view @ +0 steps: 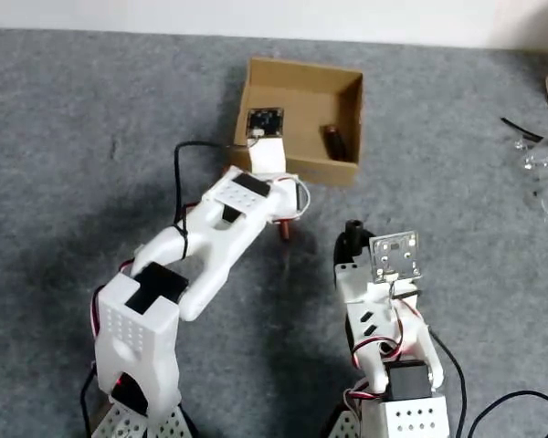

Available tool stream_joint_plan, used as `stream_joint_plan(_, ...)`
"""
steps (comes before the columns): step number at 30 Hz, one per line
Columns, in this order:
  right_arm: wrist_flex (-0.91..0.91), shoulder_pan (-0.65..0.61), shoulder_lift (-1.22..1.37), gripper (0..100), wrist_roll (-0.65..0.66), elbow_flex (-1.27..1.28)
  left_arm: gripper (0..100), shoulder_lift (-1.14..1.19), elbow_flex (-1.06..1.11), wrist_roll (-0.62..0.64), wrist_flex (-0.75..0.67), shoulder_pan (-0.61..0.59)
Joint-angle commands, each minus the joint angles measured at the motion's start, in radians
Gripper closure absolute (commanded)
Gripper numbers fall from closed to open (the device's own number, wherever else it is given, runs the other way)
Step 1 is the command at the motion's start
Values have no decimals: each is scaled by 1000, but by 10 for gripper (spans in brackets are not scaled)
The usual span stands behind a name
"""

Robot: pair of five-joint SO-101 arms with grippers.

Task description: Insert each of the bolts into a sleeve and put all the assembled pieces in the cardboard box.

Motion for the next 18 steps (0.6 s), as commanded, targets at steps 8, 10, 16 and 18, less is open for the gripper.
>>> stream_joint_plan(8, -42, 13, -21, 994, -2, 94, 902, 47, -54, 6, 69, -13)
stream_joint_plan(10, -42, 13, -21, 994, -2, 94, 902, 54, -54, 6, 69, -12)
stream_joint_plan(16, -42, 13, -21, 994, -2, 94, 902, 56, -54, 6, 71, -12)
stream_joint_plan(18, -42, 13, -21, 994, -2, 94, 902, 56, -53, 6, 72, -12)
